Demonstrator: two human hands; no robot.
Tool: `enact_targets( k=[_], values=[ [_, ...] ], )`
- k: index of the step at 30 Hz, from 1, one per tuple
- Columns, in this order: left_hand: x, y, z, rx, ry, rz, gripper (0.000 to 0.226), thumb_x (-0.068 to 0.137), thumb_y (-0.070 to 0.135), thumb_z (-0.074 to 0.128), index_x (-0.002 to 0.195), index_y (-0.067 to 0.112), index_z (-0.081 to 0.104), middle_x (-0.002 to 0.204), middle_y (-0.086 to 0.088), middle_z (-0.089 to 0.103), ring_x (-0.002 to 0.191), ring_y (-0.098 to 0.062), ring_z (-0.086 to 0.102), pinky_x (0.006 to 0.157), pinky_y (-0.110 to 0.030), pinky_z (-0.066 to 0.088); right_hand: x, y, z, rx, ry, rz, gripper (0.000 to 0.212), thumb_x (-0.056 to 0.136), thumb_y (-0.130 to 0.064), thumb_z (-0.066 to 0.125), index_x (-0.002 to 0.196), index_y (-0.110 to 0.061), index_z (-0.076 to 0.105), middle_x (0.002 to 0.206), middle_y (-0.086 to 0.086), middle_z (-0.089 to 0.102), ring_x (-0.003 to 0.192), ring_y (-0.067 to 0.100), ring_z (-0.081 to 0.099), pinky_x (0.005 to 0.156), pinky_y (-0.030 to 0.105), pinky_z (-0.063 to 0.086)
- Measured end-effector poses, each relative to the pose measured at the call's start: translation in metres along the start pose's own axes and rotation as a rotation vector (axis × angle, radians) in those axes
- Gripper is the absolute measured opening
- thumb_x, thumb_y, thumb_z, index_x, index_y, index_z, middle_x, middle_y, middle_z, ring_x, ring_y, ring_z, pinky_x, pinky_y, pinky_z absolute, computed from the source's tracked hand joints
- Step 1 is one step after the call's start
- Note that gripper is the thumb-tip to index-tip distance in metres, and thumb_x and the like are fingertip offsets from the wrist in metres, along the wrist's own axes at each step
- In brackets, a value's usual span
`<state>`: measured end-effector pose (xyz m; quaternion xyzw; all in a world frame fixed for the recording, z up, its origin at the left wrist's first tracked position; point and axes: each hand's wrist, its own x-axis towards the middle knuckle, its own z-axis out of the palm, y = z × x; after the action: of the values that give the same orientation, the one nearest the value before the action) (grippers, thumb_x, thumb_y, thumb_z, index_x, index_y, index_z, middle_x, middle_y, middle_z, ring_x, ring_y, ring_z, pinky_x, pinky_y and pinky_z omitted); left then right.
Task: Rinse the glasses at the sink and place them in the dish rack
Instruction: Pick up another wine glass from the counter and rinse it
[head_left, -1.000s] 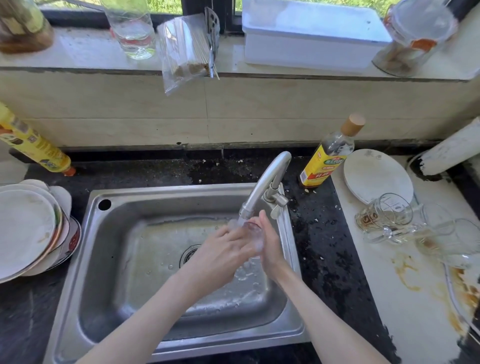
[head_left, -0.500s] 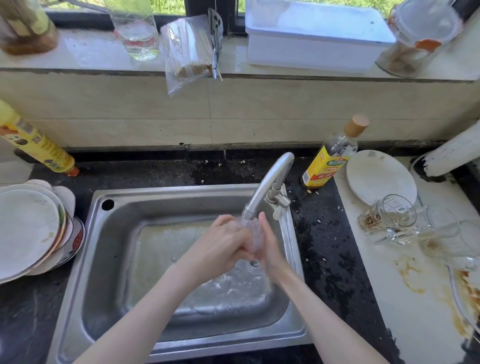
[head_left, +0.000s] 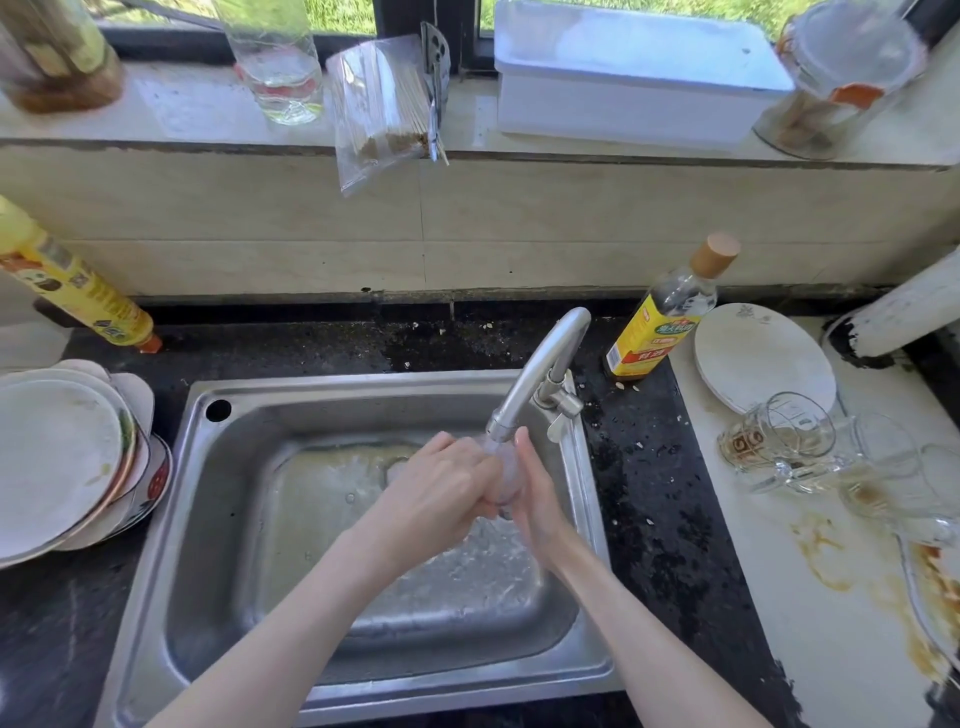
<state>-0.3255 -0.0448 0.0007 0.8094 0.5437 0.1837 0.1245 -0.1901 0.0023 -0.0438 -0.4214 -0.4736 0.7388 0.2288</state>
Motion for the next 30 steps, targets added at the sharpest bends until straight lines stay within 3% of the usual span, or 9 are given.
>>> enact_targets(
  k=[3,6,10,13,16,19,23,26,30],
  values=[
    [0.001,0.003,0.0,-0.088,0.136,-0.128,0.04,0.067,0.029,0.075,0.074,0.024,0.036,0.074,0.016,0.042,0.076,-0.01,0.046,0.066,-0.027,0.028,0.0,-0.002,0.001,-0.039,0.027,-0.013,0.066,0.07,-0.081,0.047,0.102,-0.027,0.068,0.097,0.006,0.066,0.09,0.019,0.061,0.078,0.036,0.046],
    [0.001,-0.001,0.002,-0.075,0.011,0.011,0.021,0.075,0.029,0.064,0.077,0.029,0.043,0.078,0.016,0.05,0.082,-0.007,0.046,0.072,-0.029,0.03,-0.002,-0.005,-0.005,-0.015,-0.012,0.06,0.07,0.084,-0.073,0.033,0.108,-0.017,0.068,0.101,0.005,0.069,0.094,0.019,0.066,0.076,0.026,0.049],
    [0.005,-0.002,-0.01,-0.253,-0.115,0.062,0.017,0.059,0.007,0.071,0.064,0.018,0.06,0.072,0.011,0.058,0.073,-0.003,0.049,0.074,-0.004,0.032,-0.002,-0.001,-0.008,0.021,-0.019,0.154,0.067,0.09,-0.06,0.019,0.095,-0.021,0.073,0.088,0.0,0.074,0.081,0.012,0.067,0.065,0.02,0.048],
    [0.003,-0.005,-0.006,-0.221,-0.024,-0.051,0.03,0.059,0.008,0.075,0.067,0.02,0.048,0.075,0.011,0.05,0.072,-0.015,0.051,0.063,-0.025,0.04,-0.005,-0.006,-0.001,0.008,-0.01,0.119,0.078,0.084,-0.072,0.03,0.101,-0.006,0.07,0.091,0.023,0.066,0.079,0.023,0.057,0.068,0.033,0.041],
    [-0.001,-0.005,-0.003,-0.201,0.05,-0.093,0.038,0.066,0.02,0.069,0.073,0.025,0.032,0.078,0.01,0.045,0.072,-0.012,0.042,0.062,-0.026,0.03,-0.003,-0.005,0.003,-0.005,-0.007,0.064,0.096,0.072,-0.082,0.043,0.11,0.005,0.059,0.09,0.029,0.055,0.08,0.026,0.048,0.07,0.036,0.033],
    [0.0,-0.004,-0.009,-0.209,-0.156,-0.048,0.02,0.074,0.017,0.067,0.077,0.026,0.048,0.085,0.006,0.055,0.083,-0.007,0.045,0.071,-0.023,0.034,-0.003,-0.006,0.001,0.047,-0.035,0.133,0.074,0.087,-0.072,0.028,0.11,-0.014,0.068,0.099,0.022,0.067,0.085,0.024,0.059,0.069,0.028,0.04],
    [0.006,-0.01,-0.024,-0.118,-0.562,-0.184,0.022,0.081,0.006,0.057,0.091,0.023,0.067,0.097,0.011,0.066,0.091,-0.012,0.059,0.08,-0.036,0.05,-0.009,-0.01,0.007,0.096,-0.1,0.239,0.07,0.094,-0.063,0.016,0.104,-0.019,0.07,0.062,0.007,0.059,0.042,0.012,0.047,0.032,0.015,0.029],
    [0.008,-0.009,-0.032,-0.274,-0.625,-0.222,0.031,0.084,0.006,0.056,0.096,0.032,0.068,0.091,0.013,0.066,0.085,-0.009,0.058,0.078,-0.031,0.05,-0.008,-0.012,0.014,0.05,-0.101,0.229,0.069,0.088,-0.07,0.02,0.093,-0.024,0.071,0.055,0.002,0.051,0.041,0.01,0.033,0.038,0.021,0.014],
    [0.007,-0.01,-0.032,-0.373,-0.515,-0.322,0.033,0.081,-0.001,0.059,0.088,0.028,0.071,0.091,0.013,0.07,0.083,0.002,0.061,0.076,-0.021,0.05,-0.013,-0.02,0.016,0.041,-0.127,0.187,0.069,0.096,-0.058,0.013,0.077,-0.03,0.074,0.06,0.001,0.051,0.045,0.009,0.034,0.044,0.025,0.016]
  ],
)
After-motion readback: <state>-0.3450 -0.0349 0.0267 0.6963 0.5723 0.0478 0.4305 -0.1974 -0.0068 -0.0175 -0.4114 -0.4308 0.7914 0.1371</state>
